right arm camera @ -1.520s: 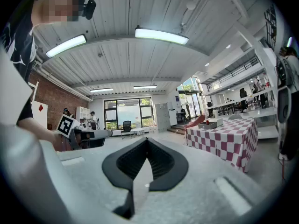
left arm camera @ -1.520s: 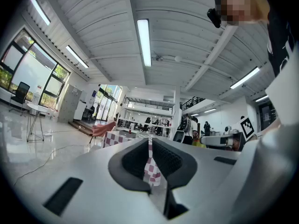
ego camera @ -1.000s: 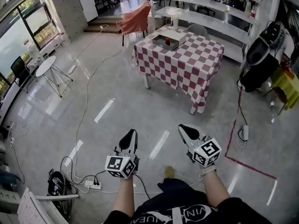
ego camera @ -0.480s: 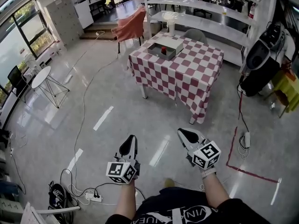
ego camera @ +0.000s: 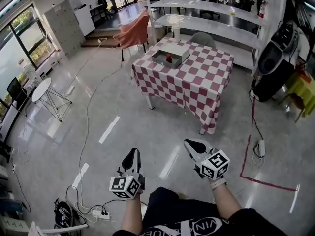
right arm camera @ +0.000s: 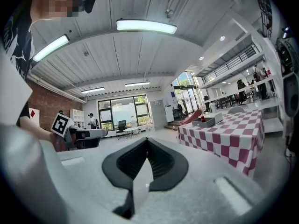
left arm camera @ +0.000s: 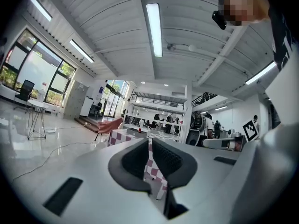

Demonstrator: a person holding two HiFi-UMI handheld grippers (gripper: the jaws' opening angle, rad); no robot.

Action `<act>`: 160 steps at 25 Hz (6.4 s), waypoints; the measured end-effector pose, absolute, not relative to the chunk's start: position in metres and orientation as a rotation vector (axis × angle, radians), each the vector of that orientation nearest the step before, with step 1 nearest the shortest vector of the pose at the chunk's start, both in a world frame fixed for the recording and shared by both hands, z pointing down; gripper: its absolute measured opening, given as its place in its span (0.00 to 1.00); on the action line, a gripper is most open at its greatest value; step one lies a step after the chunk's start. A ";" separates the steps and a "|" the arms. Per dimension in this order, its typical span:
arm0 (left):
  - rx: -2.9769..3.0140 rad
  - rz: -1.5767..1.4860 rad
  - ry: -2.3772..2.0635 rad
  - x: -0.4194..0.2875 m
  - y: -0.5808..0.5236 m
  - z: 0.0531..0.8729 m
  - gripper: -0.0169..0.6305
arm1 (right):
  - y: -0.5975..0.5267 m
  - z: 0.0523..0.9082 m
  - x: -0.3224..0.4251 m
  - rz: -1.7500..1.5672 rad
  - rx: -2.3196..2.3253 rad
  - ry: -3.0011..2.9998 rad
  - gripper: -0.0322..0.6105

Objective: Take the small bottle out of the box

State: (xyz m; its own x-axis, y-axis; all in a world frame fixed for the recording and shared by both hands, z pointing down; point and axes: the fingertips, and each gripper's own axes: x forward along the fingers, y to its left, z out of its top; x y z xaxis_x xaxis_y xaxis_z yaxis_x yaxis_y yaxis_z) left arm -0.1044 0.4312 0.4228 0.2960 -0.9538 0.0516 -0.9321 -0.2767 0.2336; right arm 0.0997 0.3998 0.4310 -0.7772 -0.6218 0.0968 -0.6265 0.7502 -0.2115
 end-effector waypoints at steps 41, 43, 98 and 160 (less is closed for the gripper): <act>2.511 -0.064 -1.519 -0.145 0.125 0.437 0.07 | 0.141 0.436 0.055 0.360 1.332 -2.838 0.06; 2.524 -0.061 -1.503 -0.146 0.115 0.438 0.07 | 0.131 0.438 0.052 0.364 1.347 -2.836 0.06; 2.592 -0.003 -1.320 -0.140 -0.168 0.444 0.07 | -0.162 0.467 0.028 0.394 1.387 -2.724 0.06; 2.747 0.263 -0.543 -0.042 -0.378 0.511 0.07 | -0.337 0.530 0.046 0.427 1.704 -2.177 0.33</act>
